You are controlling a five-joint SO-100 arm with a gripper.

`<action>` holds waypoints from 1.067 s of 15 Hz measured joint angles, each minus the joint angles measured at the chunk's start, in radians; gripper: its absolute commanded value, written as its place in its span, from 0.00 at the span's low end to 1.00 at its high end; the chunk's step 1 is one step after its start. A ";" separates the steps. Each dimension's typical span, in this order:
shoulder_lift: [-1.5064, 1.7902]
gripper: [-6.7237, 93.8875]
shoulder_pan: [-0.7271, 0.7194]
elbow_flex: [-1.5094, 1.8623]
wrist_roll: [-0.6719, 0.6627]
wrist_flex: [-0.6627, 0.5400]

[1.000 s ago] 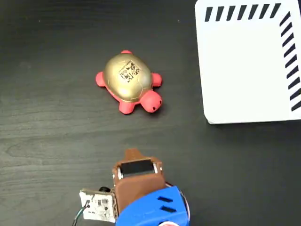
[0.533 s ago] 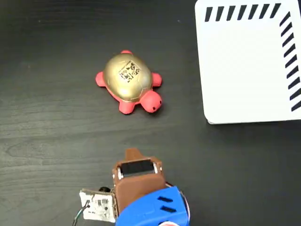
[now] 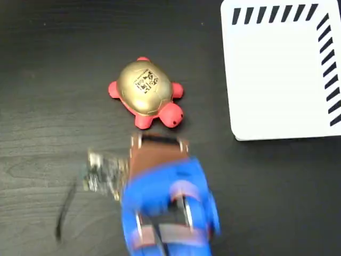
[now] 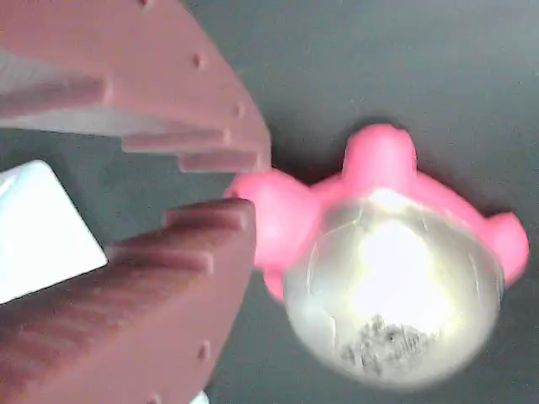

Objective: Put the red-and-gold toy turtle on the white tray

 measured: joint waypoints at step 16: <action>-1.062 0.13 0.008 -1.022 0.428 0.408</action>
